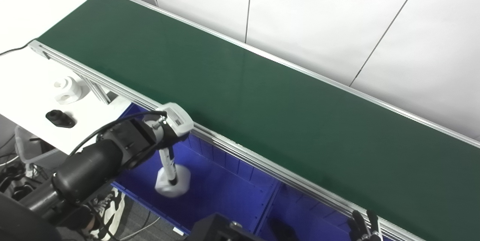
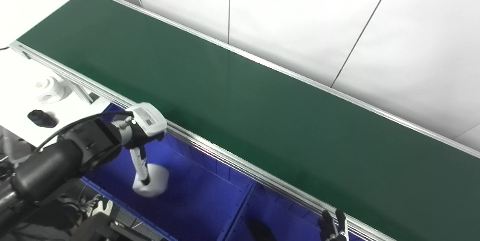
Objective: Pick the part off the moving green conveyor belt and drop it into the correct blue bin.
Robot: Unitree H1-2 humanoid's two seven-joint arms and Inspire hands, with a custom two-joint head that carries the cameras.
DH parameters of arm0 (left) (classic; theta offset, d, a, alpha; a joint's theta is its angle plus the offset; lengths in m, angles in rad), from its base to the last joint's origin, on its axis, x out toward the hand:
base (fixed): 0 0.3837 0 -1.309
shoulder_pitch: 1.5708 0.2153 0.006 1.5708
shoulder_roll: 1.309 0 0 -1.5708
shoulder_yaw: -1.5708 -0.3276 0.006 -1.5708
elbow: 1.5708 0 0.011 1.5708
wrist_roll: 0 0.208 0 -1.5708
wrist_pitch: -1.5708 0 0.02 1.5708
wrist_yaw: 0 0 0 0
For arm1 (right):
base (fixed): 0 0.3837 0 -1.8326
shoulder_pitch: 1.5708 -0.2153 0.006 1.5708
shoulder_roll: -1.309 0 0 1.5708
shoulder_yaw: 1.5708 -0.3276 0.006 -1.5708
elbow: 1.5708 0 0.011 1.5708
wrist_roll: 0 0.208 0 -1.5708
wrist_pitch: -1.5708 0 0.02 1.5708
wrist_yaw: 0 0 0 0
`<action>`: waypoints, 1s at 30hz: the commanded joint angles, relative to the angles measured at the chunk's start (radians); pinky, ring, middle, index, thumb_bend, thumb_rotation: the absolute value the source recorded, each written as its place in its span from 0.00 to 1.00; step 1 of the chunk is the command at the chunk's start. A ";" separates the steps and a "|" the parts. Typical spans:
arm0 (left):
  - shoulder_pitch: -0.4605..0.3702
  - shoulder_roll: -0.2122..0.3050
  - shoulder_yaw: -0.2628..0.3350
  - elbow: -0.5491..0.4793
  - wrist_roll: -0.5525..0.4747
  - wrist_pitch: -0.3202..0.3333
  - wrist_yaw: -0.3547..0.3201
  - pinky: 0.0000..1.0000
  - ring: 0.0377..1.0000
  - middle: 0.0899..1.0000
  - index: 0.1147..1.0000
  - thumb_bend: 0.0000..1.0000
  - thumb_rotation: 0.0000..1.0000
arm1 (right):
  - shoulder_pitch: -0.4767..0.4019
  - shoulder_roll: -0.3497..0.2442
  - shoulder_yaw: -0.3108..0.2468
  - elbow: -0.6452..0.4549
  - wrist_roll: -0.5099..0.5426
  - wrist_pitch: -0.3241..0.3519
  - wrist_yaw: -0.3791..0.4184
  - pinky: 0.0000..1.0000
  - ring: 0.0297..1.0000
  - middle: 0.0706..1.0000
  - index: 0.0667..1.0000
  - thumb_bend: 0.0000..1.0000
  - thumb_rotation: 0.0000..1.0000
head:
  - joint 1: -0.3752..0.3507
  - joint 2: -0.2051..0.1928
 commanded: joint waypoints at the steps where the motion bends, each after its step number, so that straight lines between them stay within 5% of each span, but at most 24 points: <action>1: -0.017 -0.009 0.037 -0.102 -0.031 0.018 -0.052 0.62 0.72 0.76 0.74 0.83 0.82 | 0.008 0.003 -0.001 -0.024 0.007 -0.033 0.005 1.00 0.94 0.93 1.00 0.63 0.98 | -0.001 0.000; 5: -0.039 -0.056 0.100 -0.228 -0.123 0.062 -0.145 0.64 0.72 0.74 0.74 0.83 0.79 | 0.006 0.002 0.000 -0.023 0.004 -0.035 0.006 1.00 0.95 0.92 1.00 0.64 0.99 | -0.014 0.001; 9: -0.084 -0.058 0.134 -0.328 -0.305 0.211 -0.221 0.60 0.71 0.73 0.73 0.80 0.79 | 0.007 0.008 0.003 -0.026 -0.004 -0.031 0.001 1.00 0.94 0.92 1.00 0.64 0.99 | -0.042 0.008; 11: -0.135 0.019 0.097 -0.382 -0.496 0.412 -0.224 0.59 0.70 0.73 0.75 0.76 0.81 | 0.007 0.014 0.007 -0.026 -0.011 -0.035 -0.002 1.00 0.93 0.92 1.00 0.64 0.98 | -0.065 0.014; 12: -0.144 0.010 0.164 -0.370 -0.728 0.464 -0.224 0.58 0.70 0.73 0.75 0.74 0.81 | 0.007 0.019 0.011 -0.025 -0.022 -0.044 -0.006 1.00 0.93 0.92 1.00 0.64 0.98 | -0.102 0.023; 14: -0.146 -0.037 0.293 -0.334 -1.075 0.492 -0.224 0.69 0.79 0.82 0.79 0.65 0.79 | 0.008 0.031 0.020 -0.022 -0.041 -0.056 -0.014 1.00 0.91 0.92 1.00 0.64 0.98 | -0.152 0.033; 15: -0.143 -0.062 0.341 -0.318 -1.190 0.492 -0.224 0.68 0.77 0.80 0.78 0.69 0.85 | 0.009 0.036 0.023 -0.021 -0.049 -0.060 -0.019 1.00 0.90 0.91 1.00 0.65 0.96 | -0.152 0.033; 17: -0.090 -0.089 0.371 -0.283 -1.435 0.492 -0.079 0.69 0.76 0.78 0.78 0.77 0.89 | 0.010 0.049 0.039 -0.016 -0.084 -0.071 -0.029 1.00 0.87 0.89 1.00 0.66 0.95 | -0.252 0.045; 19: -0.038 -0.122 0.381 -0.261 -1.576 0.492 0.050 0.70 0.75 0.77 0.78 0.79 0.89 | 0.012 0.063 0.055 -0.013 -0.114 -0.075 -0.041 0.99 0.86 0.88 1.00 0.67 0.94 | -0.321 0.051; 25: 0.114 -0.410 0.466 -0.257 -1.589 0.492 0.265 0.88 0.87 0.90 0.93 0.81 0.92 | 0.017 0.120 0.115 -0.009 -0.226 -0.068 -0.098 0.86 0.80 0.84 0.94 0.75 0.89 | -0.578 0.060; 30: 0.250 -0.633 0.427 -0.272 -1.474 0.478 0.430 0.99 0.98 0.99 1.00 0.81 0.93 | 0.022 0.177 0.174 -0.035 -0.281 0.012 -0.127 0.86 0.83 0.86 0.94 0.76 0.87 | -0.719 0.067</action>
